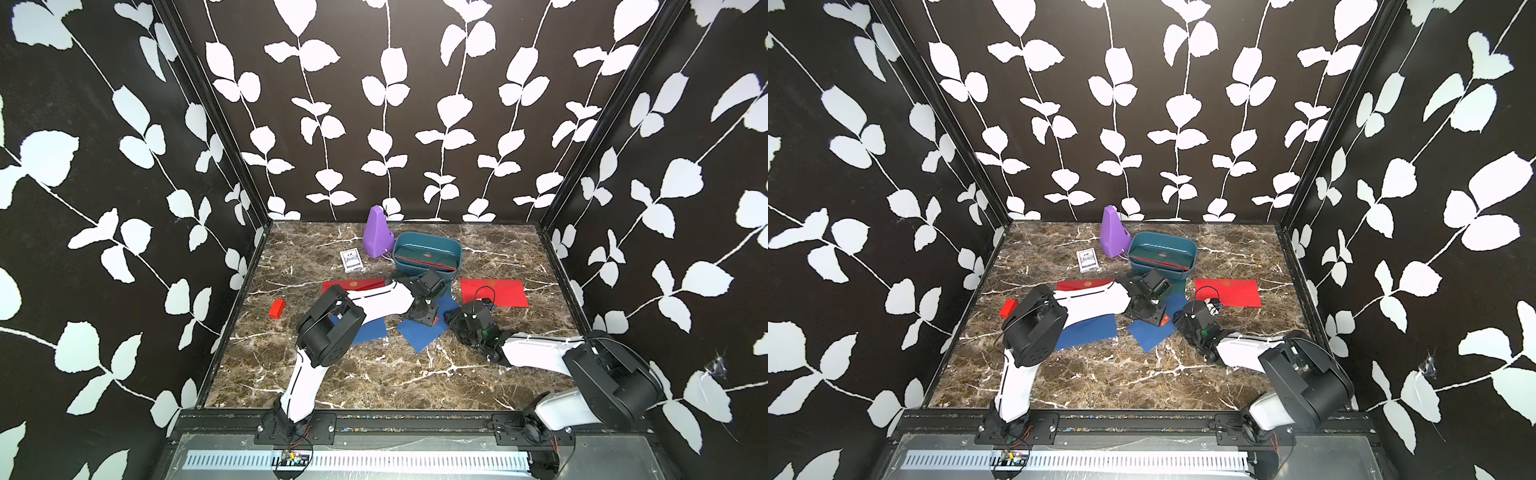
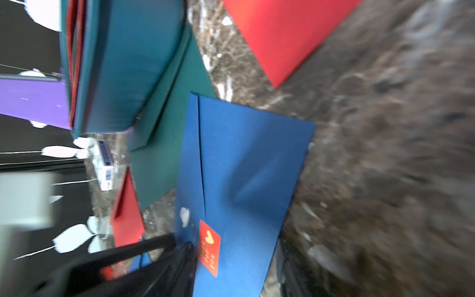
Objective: Put the sealed envelopes into the storage box
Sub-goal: Pick up the envelope from the center of the board.
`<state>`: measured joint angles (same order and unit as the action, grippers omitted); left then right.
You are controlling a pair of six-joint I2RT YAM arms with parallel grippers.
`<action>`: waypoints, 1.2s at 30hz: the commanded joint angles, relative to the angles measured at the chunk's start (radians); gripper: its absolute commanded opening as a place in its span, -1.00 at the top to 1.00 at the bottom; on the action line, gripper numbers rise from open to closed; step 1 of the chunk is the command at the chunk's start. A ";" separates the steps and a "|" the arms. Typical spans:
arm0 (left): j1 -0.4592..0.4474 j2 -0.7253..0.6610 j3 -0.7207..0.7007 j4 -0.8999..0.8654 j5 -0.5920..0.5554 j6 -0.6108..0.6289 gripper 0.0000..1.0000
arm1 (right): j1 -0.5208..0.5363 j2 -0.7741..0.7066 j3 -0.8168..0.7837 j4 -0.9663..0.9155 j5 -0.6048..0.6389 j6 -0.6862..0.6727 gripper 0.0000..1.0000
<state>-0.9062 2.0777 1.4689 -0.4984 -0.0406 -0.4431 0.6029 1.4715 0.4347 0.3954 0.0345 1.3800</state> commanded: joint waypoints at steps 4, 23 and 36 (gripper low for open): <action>0.004 0.008 -0.054 0.002 0.077 0.042 0.00 | -0.007 0.100 -0.084 -0.064 -0.048 0.032 0.00; 0.020 -0.037 -0.052 -0.066 0.020 0.033 -0.11 | -0.008 0.071 -0.139 -0.055 -0.036 0.051 1.00; 0.099 -0.269 0.180 -0.293 -0.267 -0.195 -0.28 | 0.000 -0.532 0.071 -0.720 0.232 0.087 1.00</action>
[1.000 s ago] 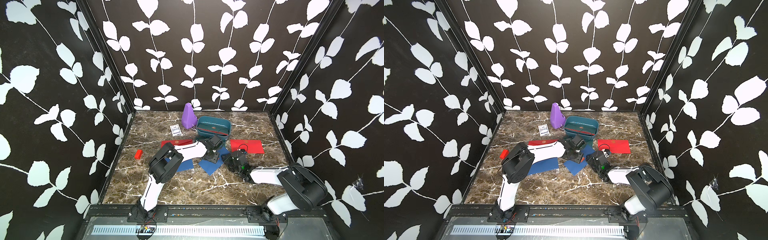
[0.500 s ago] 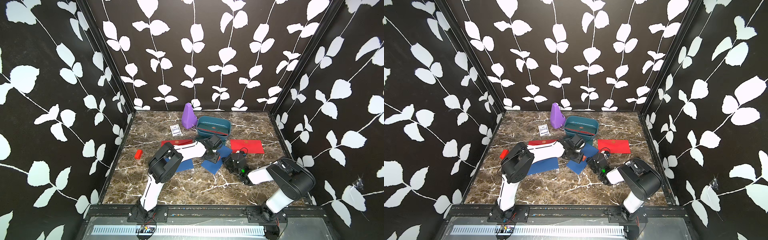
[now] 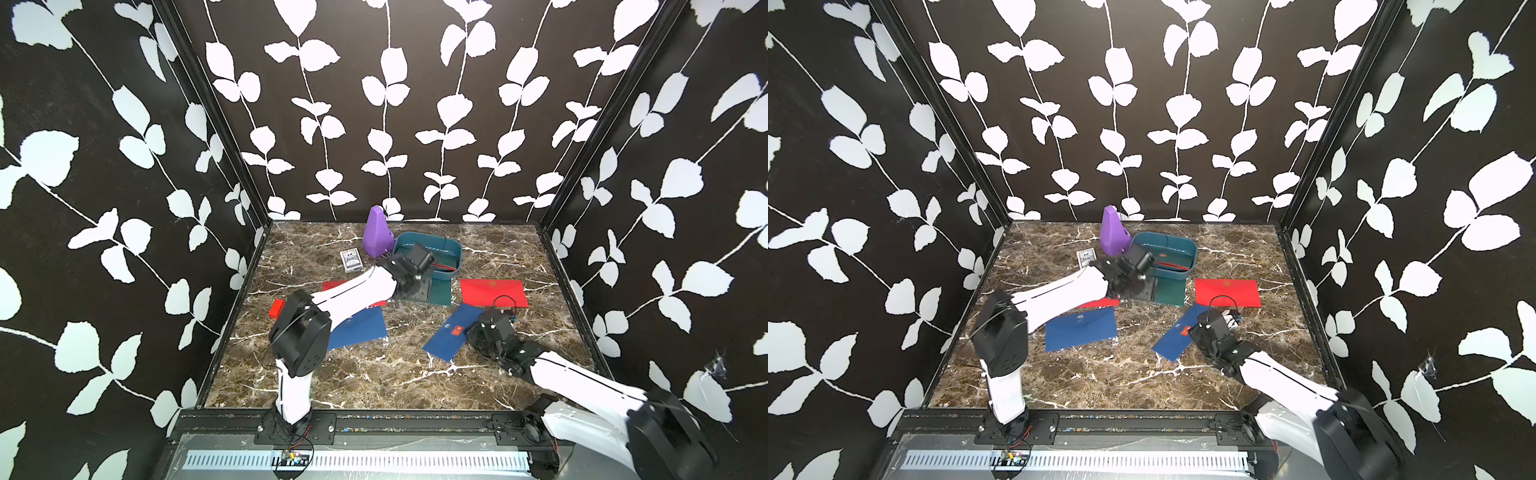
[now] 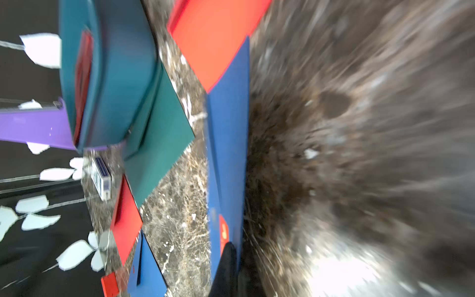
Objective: Put the sealed envelopes into the storage box
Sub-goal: Pick up the envelope from the center of the board, then place the envelope in the storage box.
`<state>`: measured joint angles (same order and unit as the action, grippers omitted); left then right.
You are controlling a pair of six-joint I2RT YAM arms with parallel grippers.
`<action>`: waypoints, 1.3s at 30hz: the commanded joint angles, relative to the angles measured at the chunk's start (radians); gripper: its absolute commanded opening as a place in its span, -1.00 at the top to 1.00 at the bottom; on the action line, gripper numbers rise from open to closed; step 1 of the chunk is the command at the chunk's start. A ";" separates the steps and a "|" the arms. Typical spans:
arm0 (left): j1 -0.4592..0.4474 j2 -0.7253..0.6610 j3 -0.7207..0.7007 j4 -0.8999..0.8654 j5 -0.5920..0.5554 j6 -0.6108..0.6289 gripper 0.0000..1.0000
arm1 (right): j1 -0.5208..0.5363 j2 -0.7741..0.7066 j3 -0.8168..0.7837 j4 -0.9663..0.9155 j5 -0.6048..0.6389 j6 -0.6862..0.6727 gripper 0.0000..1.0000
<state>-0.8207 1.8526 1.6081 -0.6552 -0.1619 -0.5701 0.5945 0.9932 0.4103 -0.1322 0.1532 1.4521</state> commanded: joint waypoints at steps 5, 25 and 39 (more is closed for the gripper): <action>0.077 -0.049 0.021 -0.135 -0.184 -0.074 -0.29 | 0.022 -0.051 0.300 -0.272 0.219 0.009 1.00; 0.095 -0.515 -0.560 -0.225 -0.181 -0.255 -0.27 | 0.082 0.726 0.951 0.064 0.583 0.250 1.00; 0.095 -0.614 -0.644 -0.269 -0.158 -0.252 -0.27 | 0.076 1.014 1.153 0.003 0.624 0.503 1.00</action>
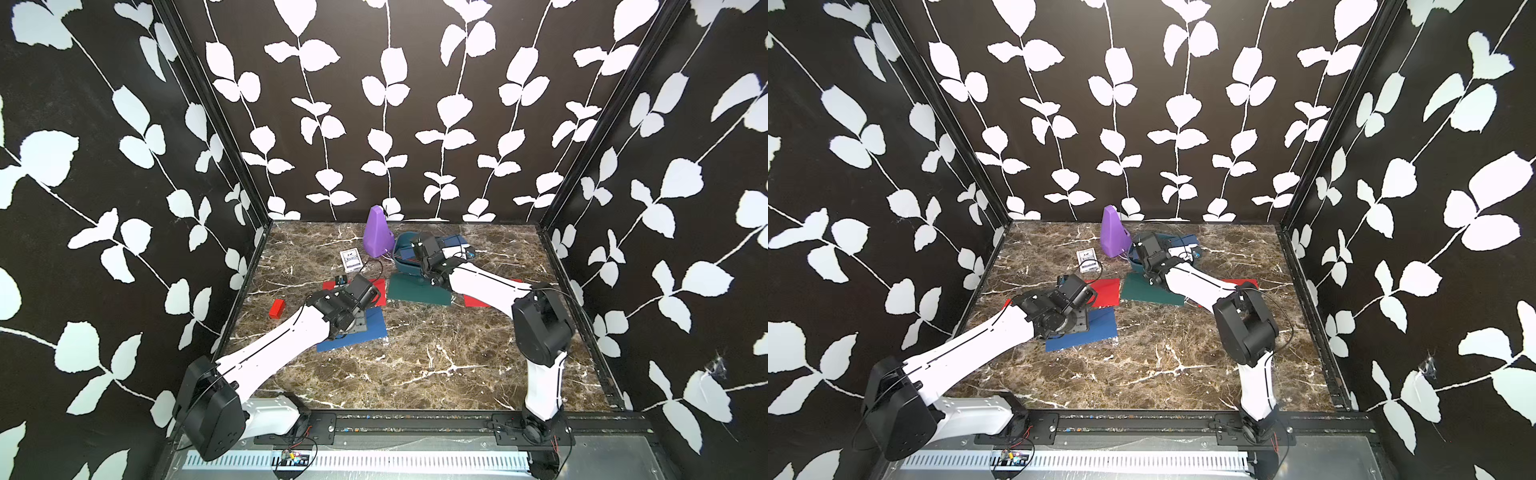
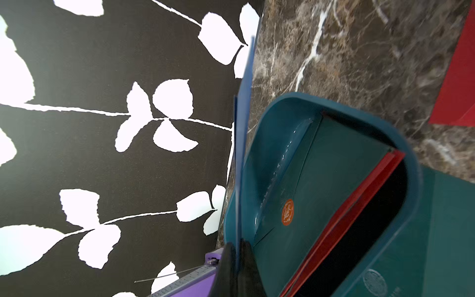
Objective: Put the sealed envelopes into the storage box
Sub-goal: Place the envelope in the storage box.
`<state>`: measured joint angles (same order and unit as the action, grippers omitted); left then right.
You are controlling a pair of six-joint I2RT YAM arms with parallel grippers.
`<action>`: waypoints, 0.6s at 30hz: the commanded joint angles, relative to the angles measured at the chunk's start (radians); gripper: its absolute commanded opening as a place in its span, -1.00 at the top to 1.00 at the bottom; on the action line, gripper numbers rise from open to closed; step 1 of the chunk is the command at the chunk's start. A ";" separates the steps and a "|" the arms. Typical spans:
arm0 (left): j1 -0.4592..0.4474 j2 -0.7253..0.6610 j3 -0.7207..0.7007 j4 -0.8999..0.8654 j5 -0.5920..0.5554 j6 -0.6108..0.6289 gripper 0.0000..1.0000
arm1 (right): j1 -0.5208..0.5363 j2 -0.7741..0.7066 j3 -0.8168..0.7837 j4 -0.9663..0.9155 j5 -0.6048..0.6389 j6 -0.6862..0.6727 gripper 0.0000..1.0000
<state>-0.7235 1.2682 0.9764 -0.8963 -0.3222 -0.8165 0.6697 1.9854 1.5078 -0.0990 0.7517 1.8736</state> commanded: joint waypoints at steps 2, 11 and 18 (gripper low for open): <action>-0.001 -0.029 -0.011 -0.029 -0.001 -0.003 -0.27 | 0.004 0.042 0.070 -0.043 0.017 0.114 1.00; -0.002 -0.016 0.009 -0.028 -0.012 0.006 -0.27 | 0.019 0.084 0.097 -0.140 0.042 0.230 1.00; -0.002 -0.011 0.017 -0.044 -0.012 0.002 -0.27 | 0.046 0.140 0.186 -0.203 0.036 0.265 1.00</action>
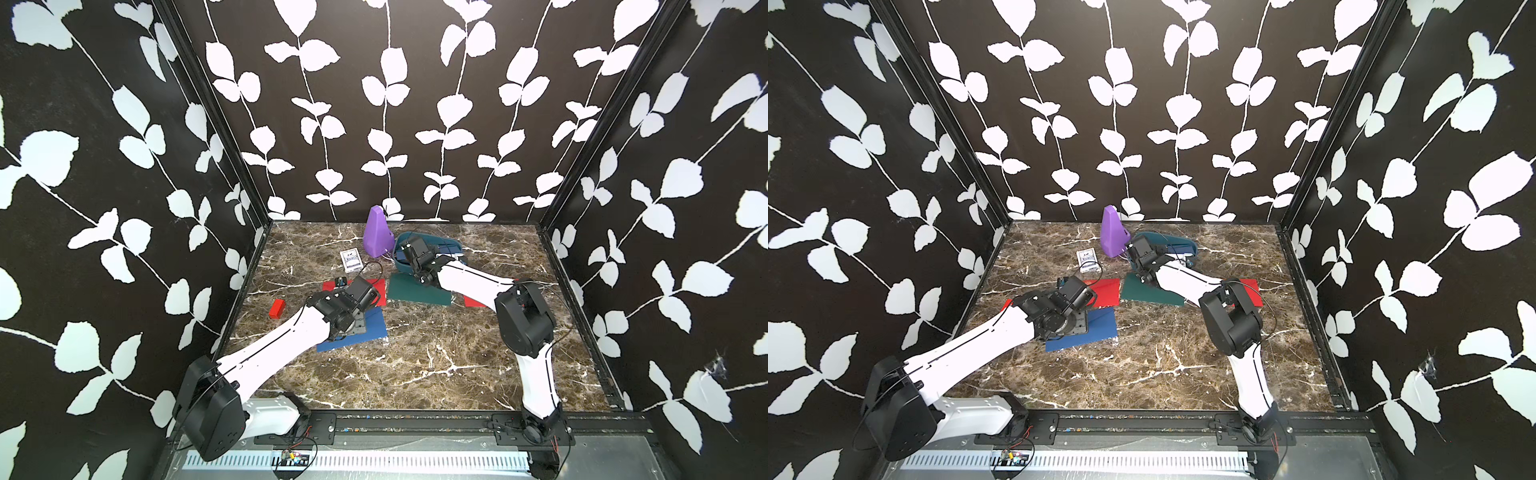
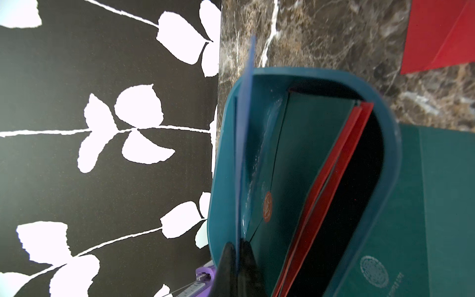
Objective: Put the sealed envelopes into the storage box
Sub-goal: Place the envelope in the storage box.
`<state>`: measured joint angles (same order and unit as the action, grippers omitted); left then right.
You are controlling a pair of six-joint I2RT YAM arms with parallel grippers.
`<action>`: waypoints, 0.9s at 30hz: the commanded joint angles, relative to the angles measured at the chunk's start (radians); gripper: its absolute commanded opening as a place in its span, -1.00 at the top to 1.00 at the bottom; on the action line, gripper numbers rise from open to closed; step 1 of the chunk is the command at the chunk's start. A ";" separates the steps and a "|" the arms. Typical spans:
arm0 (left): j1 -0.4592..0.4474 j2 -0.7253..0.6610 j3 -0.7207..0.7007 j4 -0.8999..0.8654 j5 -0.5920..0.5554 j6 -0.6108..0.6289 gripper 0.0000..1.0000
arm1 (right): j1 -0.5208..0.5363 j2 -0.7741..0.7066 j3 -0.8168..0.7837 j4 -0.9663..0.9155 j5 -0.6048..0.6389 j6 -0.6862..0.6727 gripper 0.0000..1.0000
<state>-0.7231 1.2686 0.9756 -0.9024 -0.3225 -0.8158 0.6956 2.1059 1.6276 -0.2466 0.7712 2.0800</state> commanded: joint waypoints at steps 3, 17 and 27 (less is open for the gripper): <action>-0.002 -0.029 0.011 -0.044 -0.020 0.002 -0.27 | 0.024 0.027 0.084 -0.092 0.026 0.077 0.89; -0.002 -0.045 0.006 -0.031 -0.020 -0.001 -0.27 | 0.025 -0.046 0.011 -0.059 0.023 -0.060 0.30; -0.004 -0.006 0.033 -0.052 0.006 -0.003 -0.26 | -0.018 -0.251 -0.121 0.067 -0.128 -0.668 -0.37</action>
<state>-0.7235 1.2499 0.9848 -0.9188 -0.3248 -0.8158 0.7006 1.9369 1.5600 -0.2352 0.7059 1.7138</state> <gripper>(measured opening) 0.632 0.670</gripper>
